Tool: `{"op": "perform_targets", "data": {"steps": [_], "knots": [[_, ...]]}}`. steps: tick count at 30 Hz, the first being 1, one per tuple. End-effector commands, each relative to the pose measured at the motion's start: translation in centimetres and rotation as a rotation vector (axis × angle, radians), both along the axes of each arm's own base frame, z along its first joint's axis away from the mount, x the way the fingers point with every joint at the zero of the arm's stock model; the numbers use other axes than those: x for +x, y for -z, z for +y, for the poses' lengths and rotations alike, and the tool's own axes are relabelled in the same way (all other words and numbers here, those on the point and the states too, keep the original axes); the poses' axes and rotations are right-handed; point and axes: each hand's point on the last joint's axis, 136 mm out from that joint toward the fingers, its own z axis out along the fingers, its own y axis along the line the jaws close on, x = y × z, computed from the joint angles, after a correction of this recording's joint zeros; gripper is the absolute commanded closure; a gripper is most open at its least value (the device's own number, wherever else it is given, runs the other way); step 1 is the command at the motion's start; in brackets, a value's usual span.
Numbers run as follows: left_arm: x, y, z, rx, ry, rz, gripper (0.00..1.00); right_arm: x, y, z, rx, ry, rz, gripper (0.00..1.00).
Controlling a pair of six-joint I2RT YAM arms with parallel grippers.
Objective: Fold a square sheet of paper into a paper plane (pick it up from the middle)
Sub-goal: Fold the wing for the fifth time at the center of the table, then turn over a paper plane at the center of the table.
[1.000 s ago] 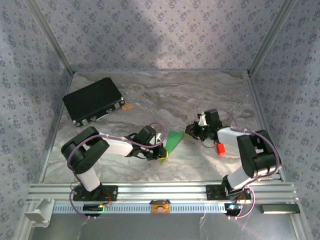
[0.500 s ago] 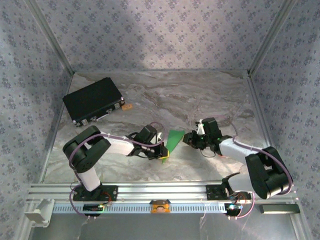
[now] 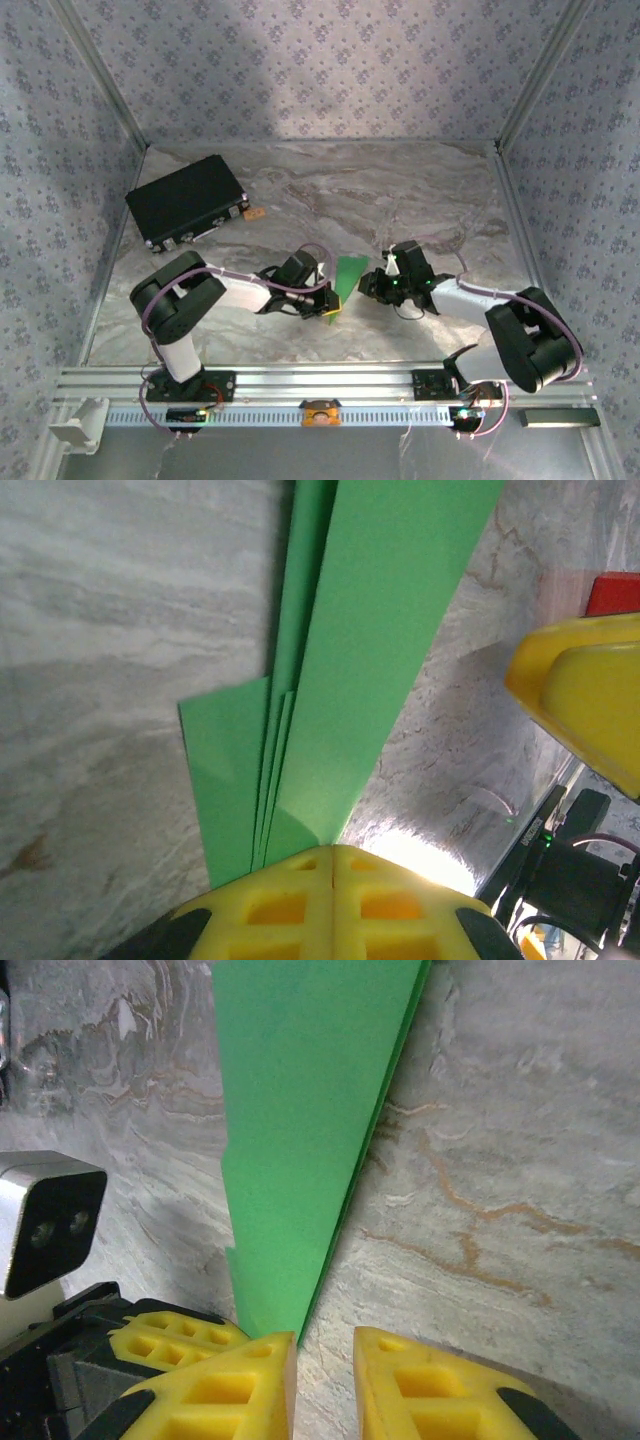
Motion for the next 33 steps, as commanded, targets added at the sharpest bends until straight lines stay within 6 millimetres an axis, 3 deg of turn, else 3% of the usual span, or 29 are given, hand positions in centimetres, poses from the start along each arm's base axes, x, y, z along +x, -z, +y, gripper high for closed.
{"op": "perform_targets", "data": {"steps": [1,8,15,21,33], "knots": [[0.5,-1.4,-0.4,-0.014,-0.014,-0.046,0.94,0.9,-0.4,0.6,0.0,0.007,-0.013,0.76],[1.6,-4.6,1.5,0.027,-0.017,-0.182,0.78,1.4,-0.3,1.5,-0.003,-0.009,-0.008,0.75],[2.9,-3.7,4.7,0.08,-0.049,-0.167,0.71,1.5,0.2,2.2,-0.011,-0.022,0.006,0.74],[3.4,-3.3,4.1,0.068,-0.001,-0.146,0.66,1.5,0.5,2.4,-0.015,-0.027,0.015,0.73],[3.4,-1.7,2.5,0.064,0.067,-0.089,0.66,1.2,0.8,2.7,-0.007,-0.042,0.028,0.74]]}}
